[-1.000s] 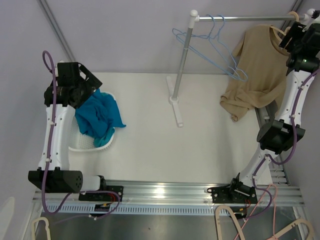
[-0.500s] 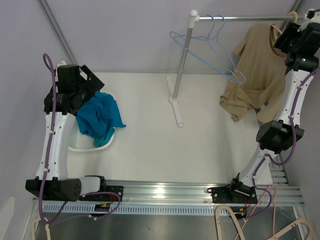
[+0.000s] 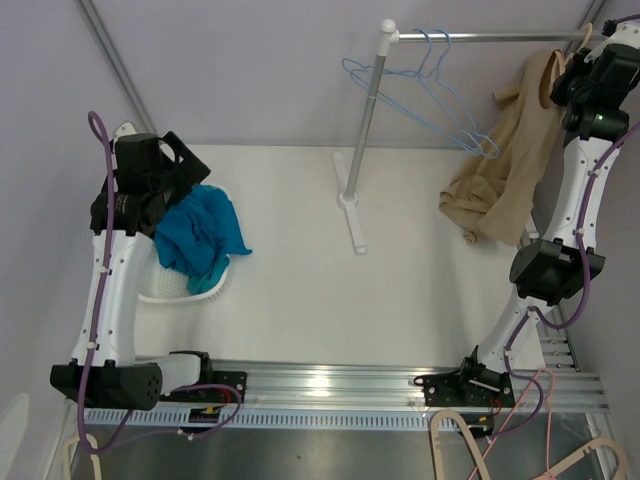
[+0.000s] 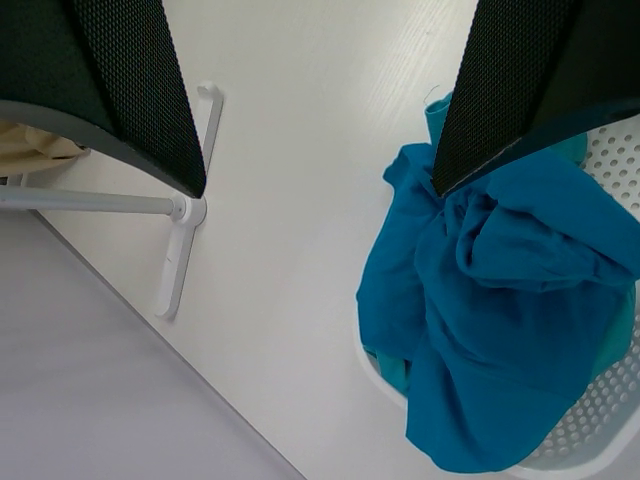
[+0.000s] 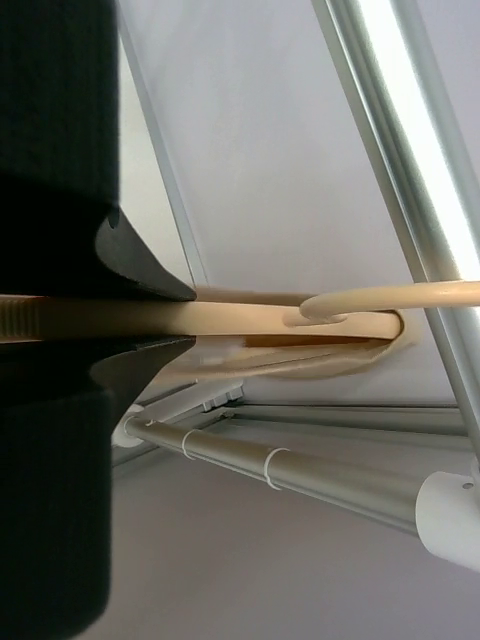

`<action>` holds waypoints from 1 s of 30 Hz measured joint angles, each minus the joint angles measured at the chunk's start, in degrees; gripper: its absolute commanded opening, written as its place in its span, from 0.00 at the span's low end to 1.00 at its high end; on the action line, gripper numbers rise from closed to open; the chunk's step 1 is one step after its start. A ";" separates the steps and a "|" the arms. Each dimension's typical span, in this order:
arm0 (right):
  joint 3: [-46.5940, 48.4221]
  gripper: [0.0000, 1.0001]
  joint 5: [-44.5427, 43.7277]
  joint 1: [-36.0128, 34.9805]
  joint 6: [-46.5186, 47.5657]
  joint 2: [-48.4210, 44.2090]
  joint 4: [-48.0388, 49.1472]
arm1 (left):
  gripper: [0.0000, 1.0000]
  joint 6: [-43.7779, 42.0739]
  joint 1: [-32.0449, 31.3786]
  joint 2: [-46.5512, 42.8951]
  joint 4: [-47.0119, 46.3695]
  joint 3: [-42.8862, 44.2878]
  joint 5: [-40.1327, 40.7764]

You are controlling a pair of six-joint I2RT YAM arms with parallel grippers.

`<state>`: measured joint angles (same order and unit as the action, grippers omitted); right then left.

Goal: Remove the t-shirt from the hanger

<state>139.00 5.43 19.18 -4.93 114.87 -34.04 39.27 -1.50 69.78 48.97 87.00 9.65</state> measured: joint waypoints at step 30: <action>-10.56 0.00 -4.72 -11.13 3.10 -9.51 8.07 | 1.00 -8.44 -9.97 -0.98 -5.09 2.64 -5.07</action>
<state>128.44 0.71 8.05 -1.83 105.36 -25.98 30.83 -11.46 68.79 43.88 89.65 4.58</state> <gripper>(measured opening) 0.182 0.994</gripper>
